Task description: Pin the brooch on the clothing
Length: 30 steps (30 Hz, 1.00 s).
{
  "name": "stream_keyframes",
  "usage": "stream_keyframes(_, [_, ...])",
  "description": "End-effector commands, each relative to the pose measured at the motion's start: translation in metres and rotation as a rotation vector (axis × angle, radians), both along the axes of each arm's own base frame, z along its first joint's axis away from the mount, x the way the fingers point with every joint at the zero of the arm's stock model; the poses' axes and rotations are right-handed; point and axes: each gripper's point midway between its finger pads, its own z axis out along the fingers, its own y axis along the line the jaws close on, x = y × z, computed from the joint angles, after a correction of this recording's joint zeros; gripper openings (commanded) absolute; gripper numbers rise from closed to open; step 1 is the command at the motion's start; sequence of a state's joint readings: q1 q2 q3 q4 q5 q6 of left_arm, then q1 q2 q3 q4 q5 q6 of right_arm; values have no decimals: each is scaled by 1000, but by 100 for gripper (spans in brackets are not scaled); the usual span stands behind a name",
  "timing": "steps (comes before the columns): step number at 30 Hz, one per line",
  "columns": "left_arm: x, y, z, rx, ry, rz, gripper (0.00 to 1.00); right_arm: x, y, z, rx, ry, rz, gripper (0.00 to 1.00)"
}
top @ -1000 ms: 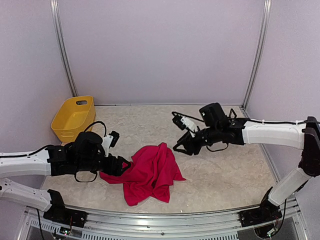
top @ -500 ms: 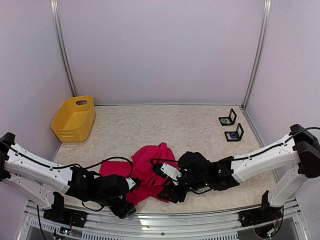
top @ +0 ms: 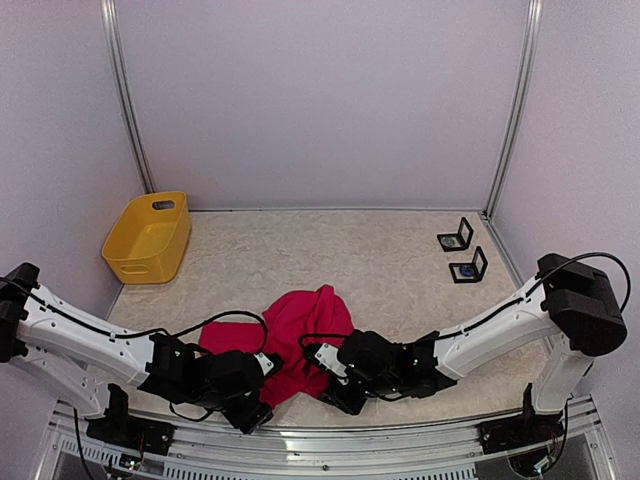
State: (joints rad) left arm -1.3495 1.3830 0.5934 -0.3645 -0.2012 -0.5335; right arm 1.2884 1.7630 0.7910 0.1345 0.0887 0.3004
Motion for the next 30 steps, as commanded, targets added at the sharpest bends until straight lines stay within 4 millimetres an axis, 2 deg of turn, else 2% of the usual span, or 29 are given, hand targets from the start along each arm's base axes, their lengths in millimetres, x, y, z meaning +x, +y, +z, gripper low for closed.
stream_keyframes(1, [13,0,4,0,-53,25,77,6,-23,-12,-46,-12,-85,6])
stream_keyframes(2, [16,0,5,-4,-66,33,74,8,-21,-2,-20,-19,-78,0])
stream_keyframes(3, [20,0,6,-11,-71,42,65,12,-17,9,-2,-23,-74,0])
stream_keyframes(4, [24,1,6,-12,-74,57,46,17,-13,20,10,-31,-70,0])
stream_keyframes(5, [31,4,10,-8,-88,97,13,25,-10,34,22,-44,-70,0])
stream_keyframes(6, [38,9,14,4,-112,139,0,32,-7,52,41,-65,-73,0])
stream_keyframes(7, [45,12,23,15,-143,165,0,42,-6,71,70,-87,-80,0])
stream_keyframes(9, [58,12,53,8,-216,207,0,58,-9,121,149,-128,-95,0])
stream_keyframes(12, [76,1,139,-134,-340,247,0,86,-27,207,262,-208,-141,0])
stream_keyframes(14, [84,2,209,-269,-439,272,0,99,-43,269,335,-276,-173,0])
stream_keyframes(17, [90,17,312,-458,-570,300,0,103,-64,352,426,-399,-184,0])
stream_keyframes(20, [85,29,388,-565,-668,268,0,97,-79,411,493,-481,-184,0])
stream_keyframes(23, [81,37,435,-591,-743,247,0,93,-95,452,532,-534,-210,0])
stream_keyframes(25, [85,40,453,-582,-805,251,0,92,-108,472,553,-572,-237,0])
stream_keyframes(27, [96,47,460,-552,-869,287,0,95,-124,486,572,-617,-286,0])
stream_keyframes(30, [129,53,455,-556,-877,325,0,117,-141,491,557,-674,-347,0])
